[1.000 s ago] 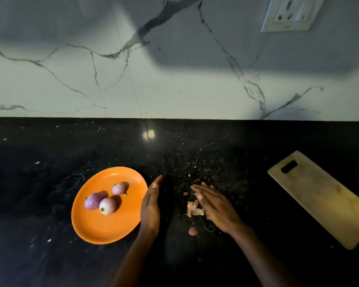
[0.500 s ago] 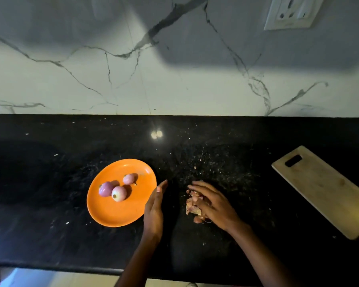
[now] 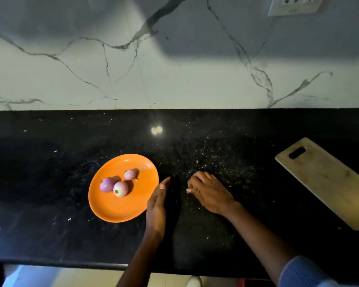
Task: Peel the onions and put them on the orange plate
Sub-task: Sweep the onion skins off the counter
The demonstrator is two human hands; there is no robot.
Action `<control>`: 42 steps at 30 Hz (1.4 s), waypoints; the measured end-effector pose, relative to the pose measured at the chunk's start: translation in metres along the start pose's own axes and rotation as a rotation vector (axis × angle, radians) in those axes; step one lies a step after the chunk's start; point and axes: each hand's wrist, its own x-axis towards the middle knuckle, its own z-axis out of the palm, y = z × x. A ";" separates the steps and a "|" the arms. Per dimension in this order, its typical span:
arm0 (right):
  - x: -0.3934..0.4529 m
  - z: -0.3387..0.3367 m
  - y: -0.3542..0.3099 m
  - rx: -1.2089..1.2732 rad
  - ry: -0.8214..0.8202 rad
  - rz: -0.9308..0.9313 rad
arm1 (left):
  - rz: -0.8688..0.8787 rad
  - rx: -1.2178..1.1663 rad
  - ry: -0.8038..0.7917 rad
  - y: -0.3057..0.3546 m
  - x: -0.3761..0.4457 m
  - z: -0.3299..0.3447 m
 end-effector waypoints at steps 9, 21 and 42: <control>0.028 0.008 0.017 -0.190 0.158 -0.057 | 0.022 -0.019 -0.047 0.005 0.008 0.001; -0.023 -0.046 0.003 1.642 0.735 1.089 | -0.056 0.008 -0.287 0.022 -0.016 0.075; -0.426 -0.011 0.024 2.040 1.329 1.254 | -0.238 0.546 -0.844 -0.177 -0.227 0.227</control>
